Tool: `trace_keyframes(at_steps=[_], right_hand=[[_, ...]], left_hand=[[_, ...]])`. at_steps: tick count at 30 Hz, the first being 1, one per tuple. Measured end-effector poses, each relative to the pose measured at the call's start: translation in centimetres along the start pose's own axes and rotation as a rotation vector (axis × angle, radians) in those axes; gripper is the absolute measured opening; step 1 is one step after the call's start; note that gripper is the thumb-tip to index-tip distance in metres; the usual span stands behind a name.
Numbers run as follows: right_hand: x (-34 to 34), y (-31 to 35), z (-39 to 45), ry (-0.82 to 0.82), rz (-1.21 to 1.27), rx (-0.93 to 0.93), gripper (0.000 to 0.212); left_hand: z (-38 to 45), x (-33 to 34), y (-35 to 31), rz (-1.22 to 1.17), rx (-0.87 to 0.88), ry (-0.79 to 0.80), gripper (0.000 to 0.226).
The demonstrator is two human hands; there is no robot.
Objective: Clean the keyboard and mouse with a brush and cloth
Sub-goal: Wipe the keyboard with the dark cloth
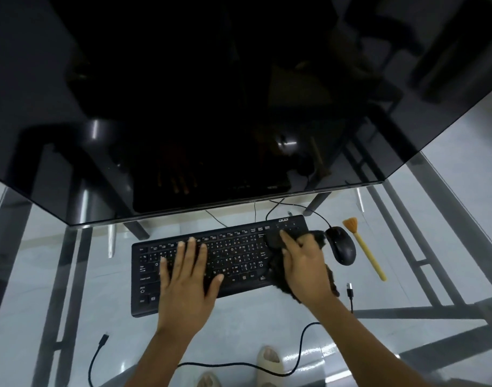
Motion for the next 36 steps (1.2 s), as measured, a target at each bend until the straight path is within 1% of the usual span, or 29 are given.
trace_keyframes(at_steps=[2, 3, 4, 6, 7, 8, 9, 11, 12, 13, 15, 16, 17, 18, 20, 21, 22, 23, 24, 25, 26, 27, 29, 30, 31, 33, 34, 35, 36], right_hand=[[0.9, 2.9, -0.3, 0.096, 0.010, -0.216, 0.041], [0.8, 3.1, 0.2, 0.119, 0.011, -0.255, 0.041], [0.7, 2.5, 0.9, 0.095, 0.013, -0.221, 0.040], [0.4, 0.5, 2.2, -0.032, 0.029, 0.025, 0.038], [0.5, 0.3, 2.4, -0.076, 0.022, 0.116, 0.038], [0.8, 1.4, 2.5, -0.088, -0.001, 0.122, 0.038], [1.5, 3.3, 2.4, -0.047, -0.015, 0.049, 0.040], [2.5, 6.5, 1.6, 0.075, -0.046, -0.184, 0.043], [2.2, 6.1, 1.8, 0.097, -0.053, -0.225, 0.042], [1.5, 4.5, 2.2, 0.071, -0.056, -0.172, 0.041], [-0.2, -0.4, 2.7, -0.059, -0.017, 0.128, 0.037], [-0.6, -2.0, 2.5, -0.087, -0.005, 0.255, 0.036], [-0.6, -2.3, 2.3, -0.084, -0.014, 0.295, 0.037], [-0.2, -1.5, 2.2, -0.055, -0.028, 0.254, 0.038], [0.6, 0.9, 1.6, 0.027, -0.053, 0.047, 0.040], [0.6, 0.7, 1.5, 0.041, -0.050, -0.020, 0.040], [0.1, -0.5, 1.7, 0.031, -0.025, 0.003, 0.039], [-0.5, -2.3, 1.9, -0.014, 0.016, 0.119, 0.038], [-1.0, -4.2, 2.0, -0.063, 0.049, 0.274, 0.036], [-1.1, -5.1, 2.0, -0.080, 0.047, 0.368, 0.035], [-1.1, -4.6, 2.2, -0.078, 0.022, 0.365, 0.036], [-0.7, -3.3, 2.5, -0.053, 0.009, 0.284, 0.036], [0.0, -0.4, 2.6, 0.012, 0.006, 0.025, 0.039], [-0.1, -0.3, 2.9, 0.029, -0.004, -0.052, 0.040], [-0.4, -1.4, 3.2, 0.031, 0.005, -0.026, 0.041], [-1.3, -4.6, 3.3, -0.028, 0.064, 0.225, 0.041], [-1.5, -5.0, 2.8, -0.036, 0.068, 0.278, 0.041], [-1.5, -4.3, 2.3, -0.033, 0.066, 0.247, 0.042], [-1.4, -2.8, 1.4, -0.025, 0.070, 0.142, 0.043]], left_hand=[[-0.2, -0.6, 1.4, -0.010, -0.044, -0.015, 0.078], [-0.3, -0.7, 1.7, -0.009, -0.050, -0.013, 0.081], [-0.4, -0.8, 1.8, -0.004, -0.048, -0.010, 0.082], [-0.4, -0.8, 1.9, 0.001, -0.046, -0.005, 0.083], [-0.4, -0.7, 2.0, 0.000, -0.048, -0.004, 0.083], [-0.5, -0.6, 2.1, -0.002, -0.053, -0.005, 0.083], [-0.5, -0.6, 2.2, -0.005, -0.058, -0.011, 0.082], [-0.6, -0.6, 2.4, -0.001, -0.059, -0.022, 0.082], [-0.6, -0.6, 2.4, -0.001, -0.055, -0.028, 0.082], [-0.6, -0.6, 2.4, -0.004, -0.051, -0.033, 0.082], [-0.6, -0.5, 2.3, -0.004, -0.047, -0.040, 0.082], [-0.6, -0.4, 2.4, 0.001, -0.048, -0.042, 0.082], [-0.7, -0.3, 2.4, 0.006, -0.049, -0.045, 0.082], [-0.7, -0.2, 2.5, 0.009, -0.049, -0.050, 0.082], [-0.6, -0.1, 2.5, 0.008, -0.047, -0.049, 0.082], [-0.6, -0.1, 2.4, 0.005, -0.041, -0.047, 0.082], [-0.6, -0.1, 2.2, 0.003, -0.033, -0.048, 0.082], [-0.6, 0.0, 2.1, 0.003, -0.029, -0.050, 0.082], [-0.6, 0.0, 2.2, 0.001, -0.029, -0.053, 0.082], [-0.6, -0.1, 2.3, -0.001, -0.032, -0.059, 0.082], [-0.7, -0.2, 2.3, 0.000, -0.031, -0.065, 0.081], [-0.6, -0.4, 2.0, 0.004, -0.016, -0.067, 0.080], [-0.6, -0.5, 0.4, 0.027, 0.065, -0.054, 0.075], [-0.7, -0.4, -0.9, 0.036, 0.121, -0.039, 0.072], [-0.8, -0.2, -2.3, 0.040, 0.173, -0.024, 0.070], [-0.8, 0.3, -4.6, 0.050, 0.236, -0.001, 0.066], [-0.7, 0.6, -5.5, 0.054, 0.249, 0.009, 0.065], [-0.6, 0.9, -6.1, 0.053, 0.252, 0.019, 0.064], [-0.5, 1.2, -6.6, 0.045, 0.245, 0.031, 0.063]])
Point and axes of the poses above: each hand's wrist, its own z-axis towards the middle knuckle, its own x-axis out of the palm, y = z × x, the point moved 7 cm from there along z, towards the middle knuckle, and after that the axes turned 11 degrees about -x, right-handed, at the moved point
